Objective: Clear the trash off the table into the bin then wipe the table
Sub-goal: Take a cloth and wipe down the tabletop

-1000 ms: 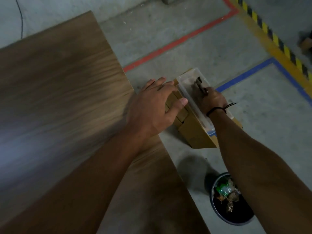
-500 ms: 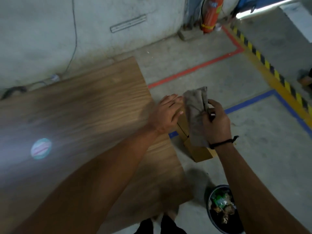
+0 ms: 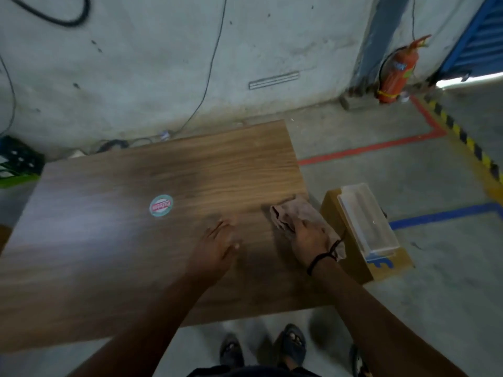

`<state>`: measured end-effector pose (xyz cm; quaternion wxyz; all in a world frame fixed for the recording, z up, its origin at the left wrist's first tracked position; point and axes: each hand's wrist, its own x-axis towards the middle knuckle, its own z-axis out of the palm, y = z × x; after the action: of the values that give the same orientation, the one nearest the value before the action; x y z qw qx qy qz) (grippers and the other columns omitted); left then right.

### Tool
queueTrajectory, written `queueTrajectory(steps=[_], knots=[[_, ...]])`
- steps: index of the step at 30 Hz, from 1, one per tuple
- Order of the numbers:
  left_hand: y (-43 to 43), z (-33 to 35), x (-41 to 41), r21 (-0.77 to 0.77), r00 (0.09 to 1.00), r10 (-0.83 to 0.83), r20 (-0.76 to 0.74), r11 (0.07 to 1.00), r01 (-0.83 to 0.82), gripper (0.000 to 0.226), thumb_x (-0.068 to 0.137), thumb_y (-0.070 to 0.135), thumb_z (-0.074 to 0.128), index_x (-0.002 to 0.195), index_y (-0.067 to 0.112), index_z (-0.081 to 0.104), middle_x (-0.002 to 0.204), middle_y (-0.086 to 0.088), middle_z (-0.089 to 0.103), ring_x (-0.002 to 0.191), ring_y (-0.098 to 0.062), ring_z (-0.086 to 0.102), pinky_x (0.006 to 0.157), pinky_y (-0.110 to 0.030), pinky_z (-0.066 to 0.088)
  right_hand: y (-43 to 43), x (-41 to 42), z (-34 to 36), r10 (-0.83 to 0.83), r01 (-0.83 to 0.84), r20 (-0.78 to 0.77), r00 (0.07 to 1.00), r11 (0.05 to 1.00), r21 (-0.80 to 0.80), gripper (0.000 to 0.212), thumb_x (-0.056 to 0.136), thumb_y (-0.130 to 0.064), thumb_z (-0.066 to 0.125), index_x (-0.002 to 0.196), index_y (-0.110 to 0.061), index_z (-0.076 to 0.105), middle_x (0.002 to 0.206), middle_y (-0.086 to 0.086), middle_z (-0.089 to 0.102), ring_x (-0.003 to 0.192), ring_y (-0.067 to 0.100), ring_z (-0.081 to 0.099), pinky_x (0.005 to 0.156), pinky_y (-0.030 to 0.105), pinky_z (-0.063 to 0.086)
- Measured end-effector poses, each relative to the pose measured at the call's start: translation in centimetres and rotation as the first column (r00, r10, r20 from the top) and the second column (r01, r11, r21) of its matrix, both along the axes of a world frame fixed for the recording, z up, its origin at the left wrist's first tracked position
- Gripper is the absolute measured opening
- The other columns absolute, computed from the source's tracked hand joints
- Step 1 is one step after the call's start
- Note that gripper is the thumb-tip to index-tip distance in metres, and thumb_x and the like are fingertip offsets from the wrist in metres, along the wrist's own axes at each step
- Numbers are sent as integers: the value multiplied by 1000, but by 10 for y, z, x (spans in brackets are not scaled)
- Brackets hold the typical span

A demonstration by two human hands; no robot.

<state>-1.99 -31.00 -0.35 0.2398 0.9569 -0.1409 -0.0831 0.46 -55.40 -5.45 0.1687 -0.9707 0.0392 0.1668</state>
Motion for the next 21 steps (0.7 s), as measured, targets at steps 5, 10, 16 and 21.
queueTrajectory(steps=[5, 10, 16, 21], knots=[[51, -22, -19, 51, 998, 29, -51, 998, -26, 72, 86, 56, 23, 137, 11, 46, 148, -10, 41, 141, -25, 31, 114, -30, 16, 7, -12, -19, -36, 44, 60, 998, 990, -137, 64, 84, -45, 60, 141, -28, 39, 153, 10, 26, 140, 36, 19, 113, 58, 17], [75, -46, -23, 3, 948, 103, -301, 994, -107, 61, 95, 49, 38, 146, 15, 33, 152, -12, 33, 138, -29, 34, 113, -39, 30, 16, -13, -27, -120, 125, 48, 992, 983, -134, 62, 90, -17, 43, 149, -26, 24, 160, -3, 16, 148, 21, 9, 119, 51, 3], [90, -70, -23, 35, 962, -33, -270, 998, 44, 54, 94, 36, 34, 142, 10, 38, 149, -17, 38, 134, -34, 39, 109, -39, 33, 110, -38, -25, -119, 114, -26, 993, 981, -159, 54, 98, -20, 28, 151, -29, 18, 161, -2, 11, 148, 22, 5, 116, 52, -3], [109, -67, -21, -20, 975, -88, -203, 996, 86, 56, 95, 8, 48, 147, 6, 27, 153, -21, 27, 139, -35, 33, 112, -36, 24, 165, -66, 7, -90, 96, -76, 993, 992, 76, 57, 97, -12, 35, 151, -28, 21, 161, 0, 15, 147, 22, 14, 119, 47, 7]])
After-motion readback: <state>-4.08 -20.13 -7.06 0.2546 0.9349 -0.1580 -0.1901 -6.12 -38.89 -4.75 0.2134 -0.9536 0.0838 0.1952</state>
